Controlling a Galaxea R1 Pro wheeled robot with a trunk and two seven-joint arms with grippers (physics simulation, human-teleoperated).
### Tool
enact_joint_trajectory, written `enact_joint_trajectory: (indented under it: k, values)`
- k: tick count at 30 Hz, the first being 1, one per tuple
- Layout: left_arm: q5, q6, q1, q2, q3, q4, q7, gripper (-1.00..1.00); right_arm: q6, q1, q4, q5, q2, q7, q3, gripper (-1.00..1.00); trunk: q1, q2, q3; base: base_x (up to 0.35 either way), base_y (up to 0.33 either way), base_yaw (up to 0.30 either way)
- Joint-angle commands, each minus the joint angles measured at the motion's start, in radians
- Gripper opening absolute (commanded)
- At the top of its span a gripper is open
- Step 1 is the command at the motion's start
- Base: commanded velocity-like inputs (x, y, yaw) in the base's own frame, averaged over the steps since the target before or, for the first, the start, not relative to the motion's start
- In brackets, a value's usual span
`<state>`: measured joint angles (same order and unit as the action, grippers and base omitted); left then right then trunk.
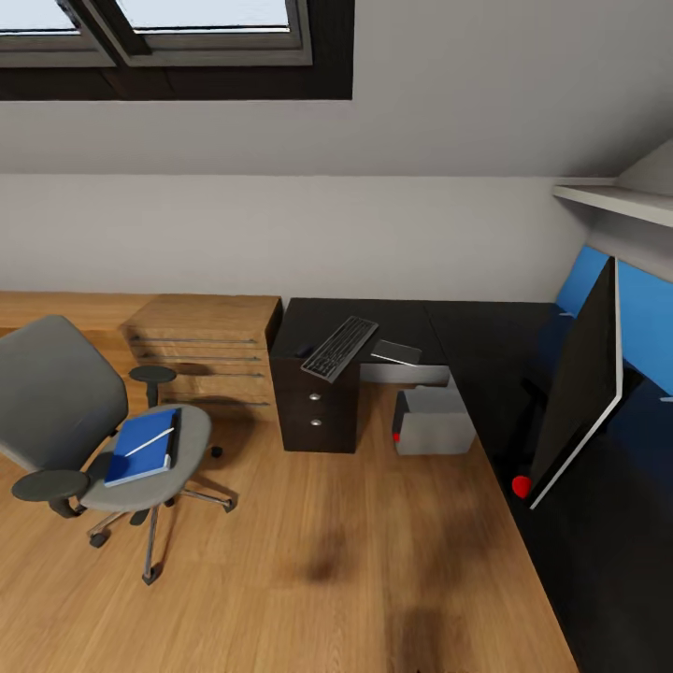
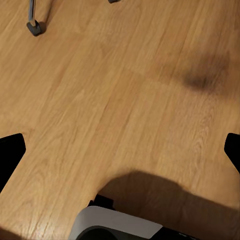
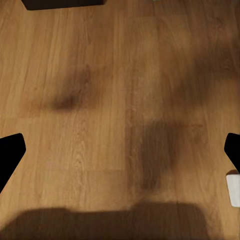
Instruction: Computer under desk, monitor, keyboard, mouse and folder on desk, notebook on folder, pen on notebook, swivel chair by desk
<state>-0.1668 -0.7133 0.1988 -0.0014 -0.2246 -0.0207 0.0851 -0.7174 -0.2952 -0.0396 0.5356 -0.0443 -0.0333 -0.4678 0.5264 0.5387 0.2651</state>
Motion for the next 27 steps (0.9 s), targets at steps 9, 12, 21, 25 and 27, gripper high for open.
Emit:
enact_joint_trajectory:
  k: [9,12,21,25,27]
  values:
    - [-0.010,-0.002,0.001,0.000,-0.002,0.000,0.009,1.00,-0.004,-0.001,0.000,0.012,-0.001,-0.002,-0.007,1.00,0.000,0.001,0.001,0.000,0.000,-0.040]
    - [-0.010,-0.002,0.001,0.000,-0.002,0.001,0.008,1.00,-0.004,-0.001,0.000,0.013,-0.001,-0.003,-0.007,1.00,0.000,0.001,0.001,0.000,0.000,-0.181]
    - [-0.010,-0.002,0.001,0.000,-0.002,0.001,0.009,1.00,-0.004,-0.001,0.000,0.013,-0.004,-0.003,-0.007,1.00,0.000,0.001,0.001,0.000,0.000,-0.138]
    - [-0.010,-0.002,0.001,0.000,-0.002,0.001,0.009,1.00,-0.004,-0.001,0.000,0.013,-0.005,-0.003,-0.006,1.00,0.000,0.001,0.001,0.000,0.000,-0.033]
    - [-0.010,-0.002,0.001,0.000,-0.002,0.001,0.009,1.00,-0.004,-0.001,0.000,0.013,-0.005,-0.002,-0.006,1.00,-0.004,-0.006,-0.002,0.000,0.000,-0.016]
